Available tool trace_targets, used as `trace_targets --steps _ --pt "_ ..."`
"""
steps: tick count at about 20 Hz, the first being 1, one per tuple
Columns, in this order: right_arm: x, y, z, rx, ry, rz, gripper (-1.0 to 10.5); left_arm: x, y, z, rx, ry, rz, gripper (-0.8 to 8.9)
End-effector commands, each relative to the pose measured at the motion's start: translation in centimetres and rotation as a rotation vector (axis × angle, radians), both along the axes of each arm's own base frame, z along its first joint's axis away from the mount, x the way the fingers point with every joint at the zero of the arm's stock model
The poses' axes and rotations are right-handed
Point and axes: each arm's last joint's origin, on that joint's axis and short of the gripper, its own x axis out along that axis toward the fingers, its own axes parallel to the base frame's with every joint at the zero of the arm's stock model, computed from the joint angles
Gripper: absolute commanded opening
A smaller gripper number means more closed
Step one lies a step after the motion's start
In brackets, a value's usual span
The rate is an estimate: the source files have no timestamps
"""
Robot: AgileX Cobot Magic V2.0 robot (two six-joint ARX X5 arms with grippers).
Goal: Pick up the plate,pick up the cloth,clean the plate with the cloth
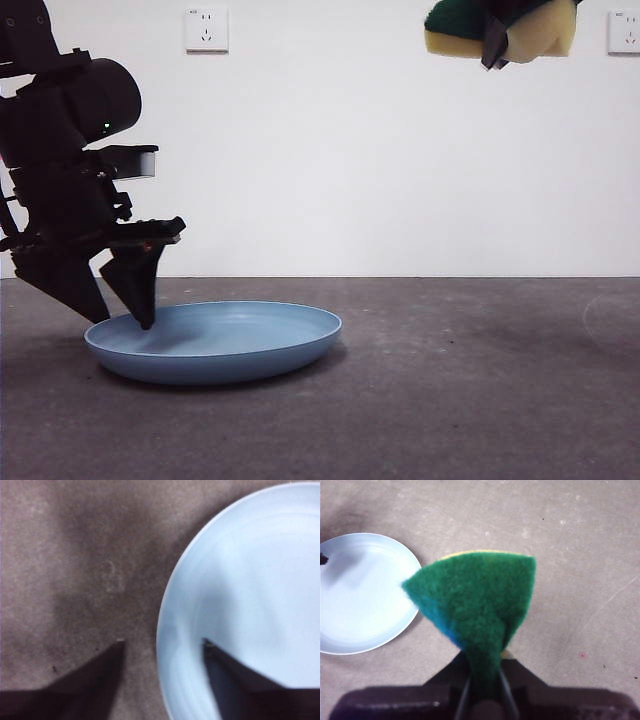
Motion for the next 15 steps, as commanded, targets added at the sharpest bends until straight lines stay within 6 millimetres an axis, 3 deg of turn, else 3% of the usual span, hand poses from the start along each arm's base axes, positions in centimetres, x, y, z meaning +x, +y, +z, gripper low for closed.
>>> trace_targets --steps 1,3,7,11,15 --pt "0.1 0.1 -0.2 0.009 -0.001 -0.008 -0.1 -0.1 0.2 0.0 -0.017 0.005 0.035 4.70" --pt "0.2 0.2 -0.1 0.032 -0.011 -0.016 -0.1 -0.4 0.3 1.3 -0.061 -0.024 0.085 4.70" --pt "1.4 0.8 -1.0 0.023 0.004 -0.030 -0.1 -2.8 0.9 7.1 -0.138 -0.190 0.076 4.70" --pt "4.4 1.0 -3.8 0.041 0.165 -0.010 -0.1 -7.5 2.0 13.5 -0.241 -0.388 0.053 4.70" --pt "8.4 0.6 -8.2 0.021 0.319 -0.066 0.0 -12.6 3.0 17.4 -0.306 -0.523 0.023 4.70"
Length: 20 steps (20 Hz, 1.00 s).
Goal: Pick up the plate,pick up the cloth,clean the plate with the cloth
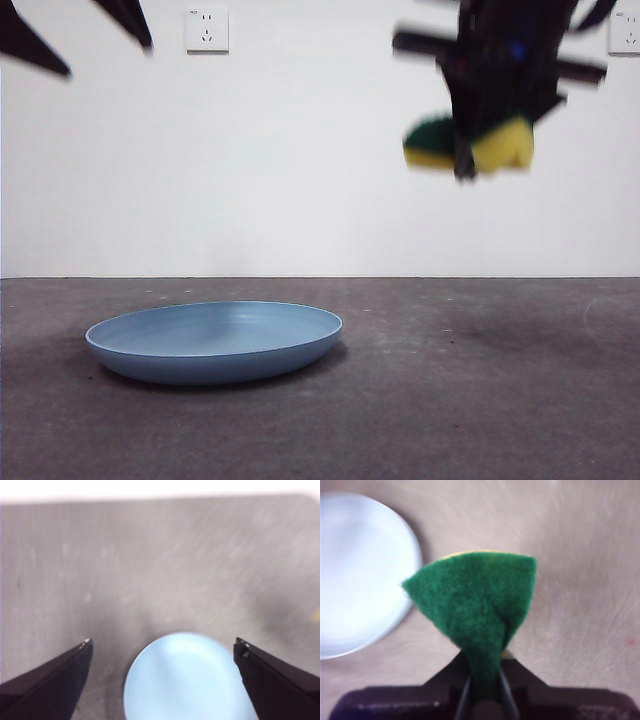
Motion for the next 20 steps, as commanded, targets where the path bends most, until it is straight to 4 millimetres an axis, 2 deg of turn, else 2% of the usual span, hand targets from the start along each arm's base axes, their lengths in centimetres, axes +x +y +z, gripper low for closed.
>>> trace_targets --steps 1,4,6,10,12,13,16,17,18,20 --pt "2.1 -0.2 -3.1 0.008 0.104 -0.018 0.0 -2.4 0.5 1.1 -0.025 -0.035 -0.012 4.70" --pt "4.8 -0.2 -7.1 0.022 0.189 -0.031 0.0 -4.4 1.0 1.8 -0.044 -0.050 -0.017 4.70" --pt "5.8 -0.2 -9.1 0.007 0.220 -0.033 0.0 -4.7 1.1 1.6 -0.038 -0.026 -0.018 4.70" --pt "6.6 -0.1 -12.0 -0.032 0.286 -0.035 0.0 -4.9 1.2 1.2 -0.021 0.016 -0.017 4.70" --pt "6.6 -0.1 -12.6 -0.041 0.304 -0.036 0.1 -4.9 1.2 1.2 -0.020 0.016 -0.015 4.70" --pt "6.6 -0.1 -12.7 -0.042 0.304 -0.036 0.8 -4.9 1.2 1.2 -0.020 0.018 -0.016 4.70" --pt "6.6 -0.1 -12.7 -0.043 0.306 -0.035 4.1 -4.9 1.2 1.1 -0.019 0.021 -0.017 4.70" --pt "6.6 -0.1 -12.7 -0.045 0.310 -0.036 4.8 -4.9 1.2 1.1 -0.019 0.021 -0.017 4.70" --pt "6.6 -0.1 -12.7 -0.047 0.310 -0.036 5.1 -4.9 1.2 1.1 -0.019 0.021 -0.016 4.70" --pt "6.5 -0.1 -12.6 -0.050 0.312 -0.036 5.1 -4.9 1.2 1.1 -0.019 0.021 -0.016 4.70"
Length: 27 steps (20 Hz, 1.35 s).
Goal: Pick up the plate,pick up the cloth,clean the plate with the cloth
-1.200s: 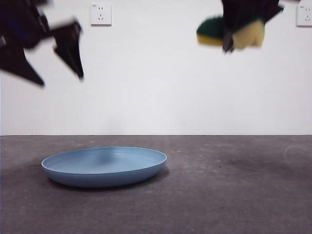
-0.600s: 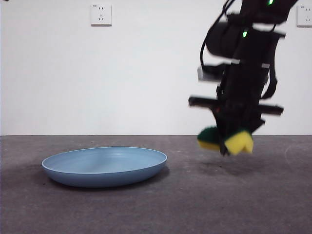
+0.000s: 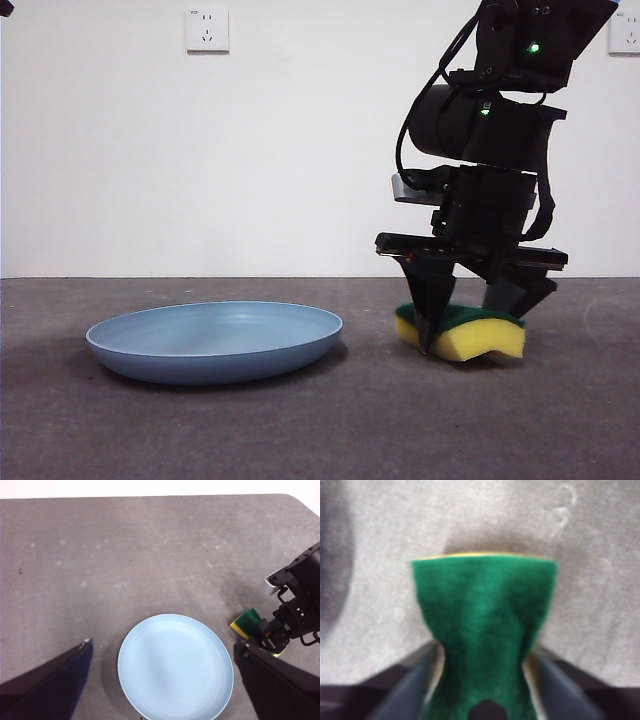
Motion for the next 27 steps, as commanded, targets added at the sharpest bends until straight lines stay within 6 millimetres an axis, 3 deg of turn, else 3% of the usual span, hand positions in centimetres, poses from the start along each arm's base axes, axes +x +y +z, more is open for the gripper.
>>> trace_targets --steps 1,5,8,9,10,11,12,13,18,22,27 --pt "-0.3 -0.4 -1.0 -0.036 0.045 -0.005 5.1 0.0 0.0 -0.1 -0.003 0.005 0.001 4.70" --pt "-0.7 -0.6 0.8 -0.016 0.006 -0.006 5.0 0.0 0.0 -0.2 -0.001 0.010 0.002 4.70" --pt "-1.9 -1.2 4.8 0.029 -0.083 -0.005 4.9 0.3 -0.1 -0.4 0.007 0.020 0.007 4.69" --pt "-2.7 -1.6 6.6 0.046 -0.118 -0.005 3.5 0.5 -0.2 -0.5 0.012 0.029 0.007 4.66" --pt "-3.6 -2.0 8.3 0.063 -0.152 -0.005 1.9 0.8 -0.3 -0.7 0.020 0.039 0.004 4.36" --pt "-4.4 -2.4 9.8 0.083 -0.192 -0.005 0.4 1.1 -0.4 -0.9 0.046 0.040 -0.010 3.00" --pt "-5.3 -2.8 11.5 0.101 -0.240 0.006 -0.1 1.3 -0.5 -1.0 0.081 0.037 -0.028 0.84" --pt "-6.3 -3.3 13.0 0.121 -0.283 0.008 -0.1 1.5 -0.6 -1.2 0.110 0.034 -0.045 -0.02" --pt "-9.8 -5.0 17.2 0.180 -0.427 0.016 -0.1 1.9 -0.4 -1.3 0.213 0.010 0.019 -0.08" --pt "-12.8 -5.2 18.0 0.161 -0.554 0.011 -0.1 1.2 -0.1 -0.8 0.252 -0.044 0.011 -0.08" --pt "-17.9 -6.5 15.1 0.222 -0.722 -0.028 -0.1 -1.7 0.9 0.0 0.198 -0.182 0.028 -0.08"
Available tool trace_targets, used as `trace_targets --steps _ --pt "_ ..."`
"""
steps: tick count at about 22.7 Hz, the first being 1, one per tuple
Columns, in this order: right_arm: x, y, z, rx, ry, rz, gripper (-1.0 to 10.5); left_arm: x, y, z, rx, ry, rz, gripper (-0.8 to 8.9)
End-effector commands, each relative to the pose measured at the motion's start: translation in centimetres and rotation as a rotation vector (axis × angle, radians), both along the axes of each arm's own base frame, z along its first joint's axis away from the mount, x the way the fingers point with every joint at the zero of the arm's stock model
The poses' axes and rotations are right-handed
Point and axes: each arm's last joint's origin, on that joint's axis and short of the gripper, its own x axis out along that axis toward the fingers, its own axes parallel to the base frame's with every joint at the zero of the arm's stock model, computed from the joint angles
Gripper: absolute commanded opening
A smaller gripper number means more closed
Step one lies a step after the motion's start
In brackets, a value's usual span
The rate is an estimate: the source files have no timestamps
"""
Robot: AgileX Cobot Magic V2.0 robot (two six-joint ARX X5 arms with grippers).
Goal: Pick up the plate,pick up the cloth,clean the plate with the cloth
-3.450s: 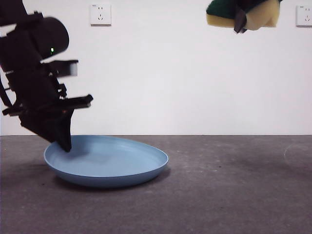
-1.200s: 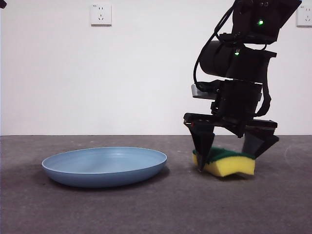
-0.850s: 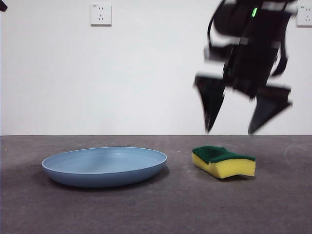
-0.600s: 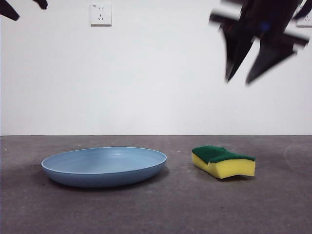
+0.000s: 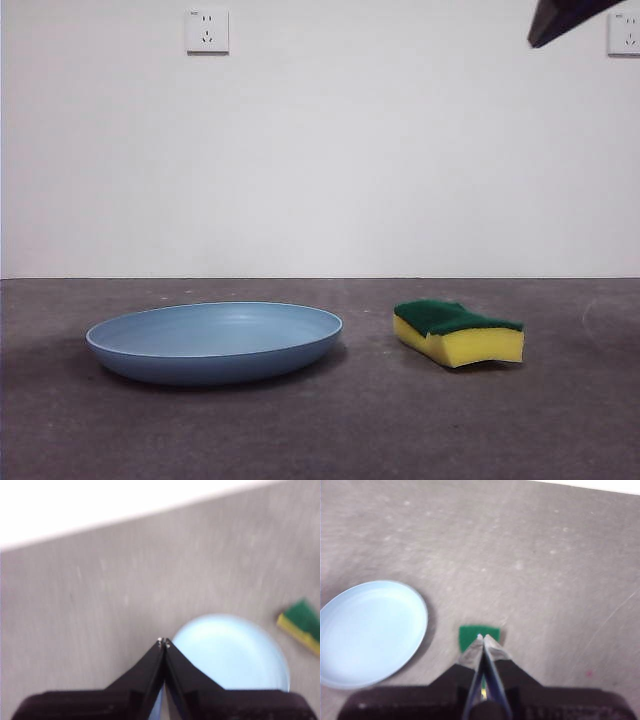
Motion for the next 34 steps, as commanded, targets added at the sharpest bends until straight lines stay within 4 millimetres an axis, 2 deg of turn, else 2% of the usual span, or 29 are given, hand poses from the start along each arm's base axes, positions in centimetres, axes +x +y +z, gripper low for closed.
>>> trace_targets --steps 1,3,6,8,10,29,34 --pt "-2.3 -1.0 -1.7 0.044 -0.049 -0.036 -0.1 -1.3 0.5 -1.0 -0.009 -0.064 -0.006 -0.08" --pt "-4.0 -2.0 -3.2 0.042 -0.092 -0.068 -0.1 -2.6 1.0 -2.9 -0.035 -0.113 0.004 -0.08" --pt "-6.0 -3.3 -5.5 0.062 -0.121 -0.069 -0.1 -4.0 1.5 -7.0 -0.062 -0.142 -0.002 -0.08" --pt "-6.5 -3.7 -5.7 0.125 -0.120 -0.097 -0.1 -4.5 1.7 -8.8 -0.106 -0.136 0.013 -0.08" --pt "-6.6 -3.8 -5.5 0.147 -0.125 -0.101 0.0 -4.7 1.8 -9.0 -0.148 -0.109 0.029 -0.04" --pt "-6.6 -3.8 -5.5 0.147 -0.124 -0.096 0.0 -4.7 1.8 -9.2 -0.138 -0.096 0.029 -0.04" --pt "-6.6 -3.8 -5.5 0.146 -0.124 -0.097 0.0 -5.3 2.6 -8.9 -0.074 -0.170 0.073 -0.04"
